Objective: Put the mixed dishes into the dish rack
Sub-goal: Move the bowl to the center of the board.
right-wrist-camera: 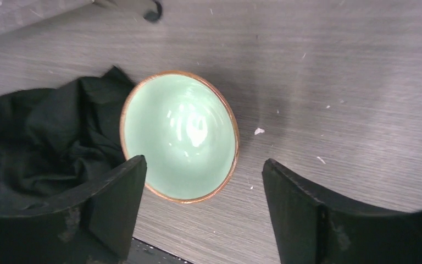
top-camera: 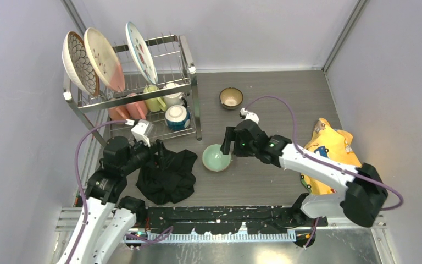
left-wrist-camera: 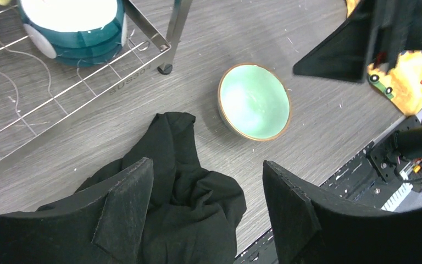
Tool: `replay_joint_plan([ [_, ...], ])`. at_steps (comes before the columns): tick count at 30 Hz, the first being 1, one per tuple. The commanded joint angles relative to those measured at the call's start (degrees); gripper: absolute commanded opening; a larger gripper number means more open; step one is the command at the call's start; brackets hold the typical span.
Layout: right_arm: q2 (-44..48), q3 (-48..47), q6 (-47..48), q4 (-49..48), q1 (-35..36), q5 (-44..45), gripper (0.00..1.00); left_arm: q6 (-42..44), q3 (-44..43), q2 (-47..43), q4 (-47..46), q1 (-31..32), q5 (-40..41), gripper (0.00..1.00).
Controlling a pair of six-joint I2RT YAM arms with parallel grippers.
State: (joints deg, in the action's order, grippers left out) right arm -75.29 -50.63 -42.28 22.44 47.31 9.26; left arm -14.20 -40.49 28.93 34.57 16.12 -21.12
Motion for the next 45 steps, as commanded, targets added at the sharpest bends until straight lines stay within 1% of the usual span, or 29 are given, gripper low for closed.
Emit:
replay_joint_plan([
  [1, 9.5, 0.7, -0.6, 1.2, 0.3, 8.2, 0.89, 2.8, -2.9, 2.4, -4.4, 3.4, 0.4, 0.73],
  [3, 13.3, 2.3, -1.1, 0.9, 0.3, 10.5, 0.98, 4.0, -3.4, 3.9, -5.0, 6.3, 3.4, 0.72],
  [4, 15.2, 2.9, -1.3, 0.9, 0.3, 11.6, 0.99, 4.7, -3.6, 5.0, -5.3, 8.2, 5.0, 0.72],
  [8, 22.0, 4.9, -1.7, 1.5, 0.3, 15.5, 1.0, 7.9, -4.7, 10.7, -7.0, 19.2, 13.1, 0.72],
  [13, 30.0, 5.9, -1.1, 3.7, 0.3, 19.8, 1.0, 13.4, -6.0, 19.9, -11.7, 34.4, 26.7, 0.73],
  [17, 35.8, 7.6, 0.0, 4.1, 0.3, 22.3, 1.0, 18.5, -9.1, 30.8, -13.7, 41.4, 30.3, 0.73],
  [20, 38.8, 8.0, 0.7, 4.9, 0.3, 23.7, 1.0, 22.0, -10.1, 37.0, -16.0, 45.5, 32.6, 0.73],
  [23, 40.9, 7.7, 1.0, 6.2, 0.3, 25.0, 1.0, 23.2, -10.1, 40.9, -18.7, 47.4, 32.0, 0.72],
  [27, 43.0, 8.4, 0.9, 6.9, 0.3, 25.7, 1.0, 24.2, -9.8, 43.5, -20.9, 47.9, 29.5, 0.66],
  [31, 44.3, 9.3, 0.2, 7.1, 0.3, 26.2, 1.0, 24.3, -10.8, 46.1, -20.3, 48.0, 29.2, 0.62],
  [36, 45.8, 10.1, 0.0, 7.1, 0.3, 26.7, 1.0, 23.5, -10.6, 48.4, -20.8, 48.1, 26.2, 0.55],
  [39, 46.5, 10.6, -0.3, 7.2, 0.3, 27.1, 1.0, 22.8, -10.4, 50.5, -21.4, 48.1, 26.4, 0.53],
  [45, 47.8, 11.5, -0.6, 7.5, 0.4, 27.4, 1.0, 22.4, -10.9, 54.8, -21.7, 49.3, 29.6, 0.48],
])
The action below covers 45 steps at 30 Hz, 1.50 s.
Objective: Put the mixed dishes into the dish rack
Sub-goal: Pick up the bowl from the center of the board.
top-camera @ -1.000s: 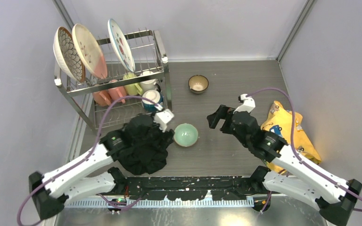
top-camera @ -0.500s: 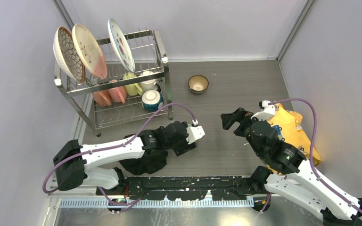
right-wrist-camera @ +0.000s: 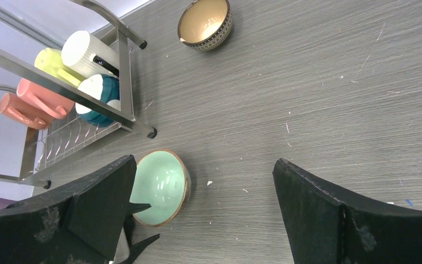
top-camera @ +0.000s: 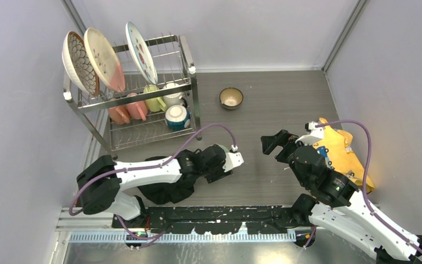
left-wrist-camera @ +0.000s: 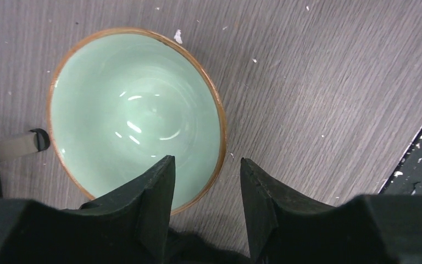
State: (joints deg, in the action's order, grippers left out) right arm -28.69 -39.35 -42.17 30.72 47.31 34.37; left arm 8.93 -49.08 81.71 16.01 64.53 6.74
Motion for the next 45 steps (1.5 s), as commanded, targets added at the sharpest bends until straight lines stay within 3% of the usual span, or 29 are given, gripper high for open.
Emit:
replay_joint_plan([
  [1, 1.3, 0.4, -0.7, -0.9, 0.3, 2.4, 1.0, -0.8, -2.5, 2.8, -3.2, 1.0, 2.2, 0.47],
  [7, 1.9, 0.9, -0.8, -0.8, 0.3, 2.4, 1.0, -2.4, -2.4, 4.8, -4.2, 1.4, 3.2, 0.32],
  [10, 2.1, 1.2, -0.9, -0.9, 0.3, 2.4, 1.0, -3.0, -2.4, 4.5, -4.4, 1.4, 3.8, 0.2],
  [14, 2.2, 1.6, -1.0, -1.0, 0.3, 2.1, 1.0, -4.8, -1.8, 2.5, -4.7, 1.4, 5.1, 0.05],
  [17, 2.3, 1.8, -1.0, -1.0, 0.3, 2.0, 1.0, -6.8, -0.5, 0.0, -5.9, 1.5, 5.1, 0.0],
  [21, 2.4, 2.0, -1.1, -1.0, 0.3, 1.8, 1.0, -11.4, 0.3, -4.3, -6.3, 0.8, 5.2, 0.0],
  [27, 2.7, 2.4, -1.3, -1.0, 0.3, 1.7, 1.0, -19.7, 2.1, -13.0, -8.2, -4.0, -1.1, 0.0],
  [33, 3.2, 2.9, -1.6, -0.9, 0.3, 1.6, 1.0, -30.4, 6.1, -21.9, -13.1, -15.4, -12.5, 0.0],
  [45, 4.3, 3.0, -1.7, -0.3, 0.2, 1.7, 1.0, -47.1, 10.9, -33.5, -19.3, -34.1, -22.4, 0.0],
])
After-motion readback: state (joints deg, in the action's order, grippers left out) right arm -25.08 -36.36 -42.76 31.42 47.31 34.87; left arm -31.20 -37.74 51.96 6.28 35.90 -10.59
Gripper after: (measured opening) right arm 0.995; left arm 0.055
